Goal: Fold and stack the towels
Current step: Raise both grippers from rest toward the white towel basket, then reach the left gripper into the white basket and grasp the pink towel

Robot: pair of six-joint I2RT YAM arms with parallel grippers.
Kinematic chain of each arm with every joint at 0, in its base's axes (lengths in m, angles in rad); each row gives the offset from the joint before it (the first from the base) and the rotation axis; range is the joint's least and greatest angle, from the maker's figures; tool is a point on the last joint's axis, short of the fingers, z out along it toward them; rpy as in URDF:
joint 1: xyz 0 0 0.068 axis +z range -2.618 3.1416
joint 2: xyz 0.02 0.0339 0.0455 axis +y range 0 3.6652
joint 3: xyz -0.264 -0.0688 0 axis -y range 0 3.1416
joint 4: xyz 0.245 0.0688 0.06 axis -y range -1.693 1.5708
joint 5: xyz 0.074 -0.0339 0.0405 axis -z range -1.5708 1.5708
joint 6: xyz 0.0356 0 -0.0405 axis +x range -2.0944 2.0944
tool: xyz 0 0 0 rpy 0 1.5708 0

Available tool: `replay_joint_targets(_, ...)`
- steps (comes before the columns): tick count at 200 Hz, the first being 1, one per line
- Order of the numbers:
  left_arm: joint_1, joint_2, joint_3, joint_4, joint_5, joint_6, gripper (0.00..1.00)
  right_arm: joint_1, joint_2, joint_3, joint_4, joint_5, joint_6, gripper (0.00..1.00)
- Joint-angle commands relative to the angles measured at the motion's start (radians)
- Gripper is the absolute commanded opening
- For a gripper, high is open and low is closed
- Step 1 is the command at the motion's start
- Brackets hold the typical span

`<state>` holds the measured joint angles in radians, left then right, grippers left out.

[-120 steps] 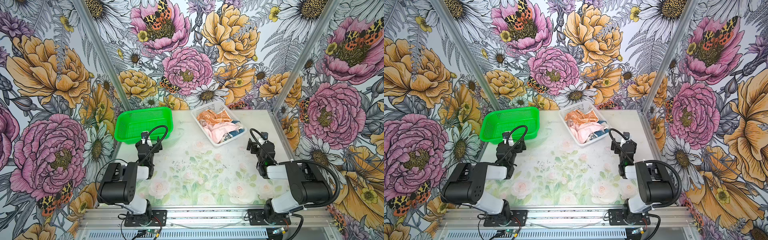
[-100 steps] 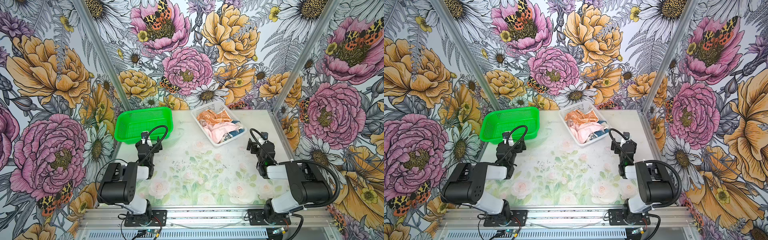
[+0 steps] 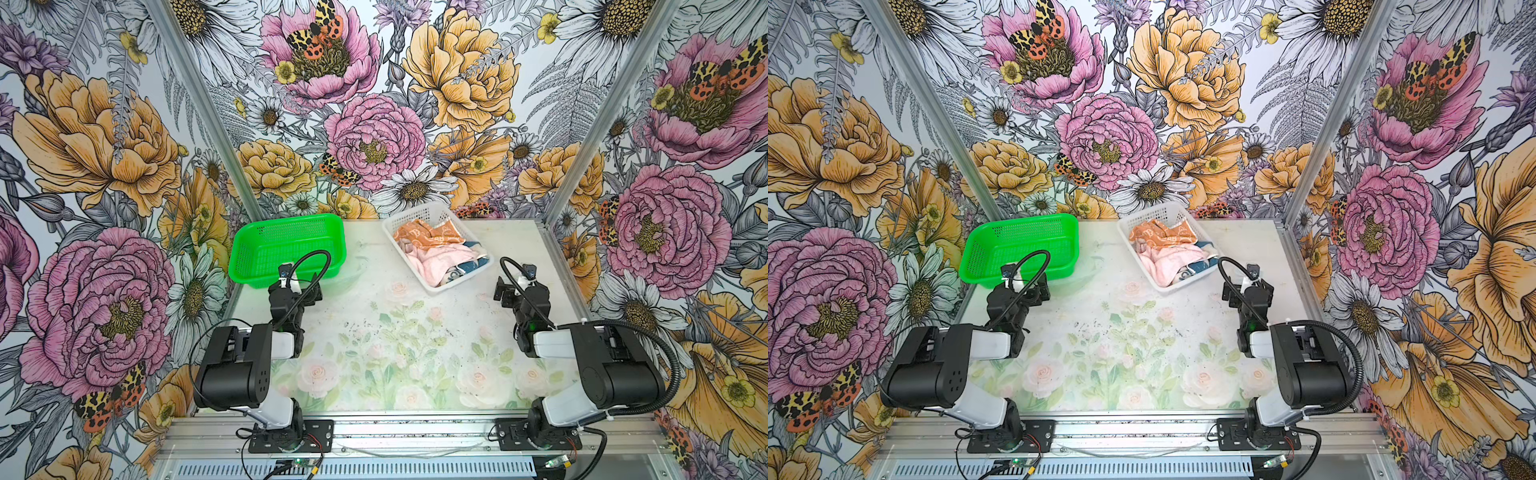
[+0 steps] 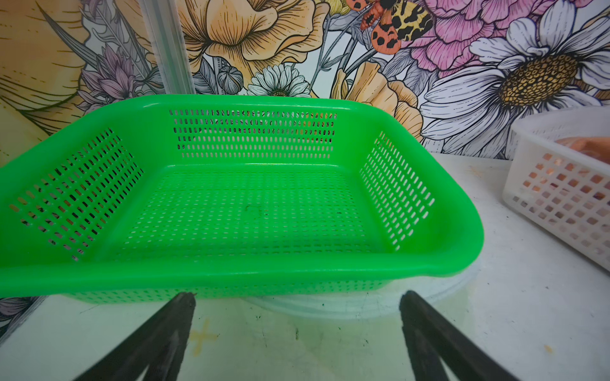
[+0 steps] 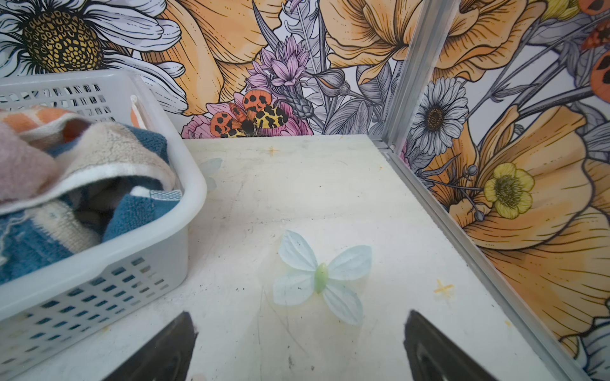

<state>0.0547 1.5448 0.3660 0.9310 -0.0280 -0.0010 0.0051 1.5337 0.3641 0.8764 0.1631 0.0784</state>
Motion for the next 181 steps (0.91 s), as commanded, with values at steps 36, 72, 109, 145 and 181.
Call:
replay_joint_targets(36,-0.014,-0.047,-0.031,0.041,-0.017,-0.015,0.99,0.001,-0.001,-0.007,0.064,0.038,0.011,1.00)
replay_joint_targets(72,-0.258,-0.331,-0.033,-0.170,-0.400,0.122,0.99,0.031,-0.170,-0.195,0.274,0.192,0.023,0.99)
replay_joint_targets(109,-0.510,-0.447,0.237,-0.715,-0.503,0.021,0.99,0.044,-0.485,-0.035,-0.403,0.192,0.144,0.95)
replay_joint_targets(145,-0.710,-0.246,0.573,-1.052,-0.472,-0.010,0.99,0.071,-0.620,0.118,-0.750,-0.046,0.294,0.97)
replay_joint_targets(181,-0.781,0.012,0.897,-1.246,-0.322,-0.125,0.93,0.151,-0.574,0.202,-0.829,-0.123,0.376,0.97)
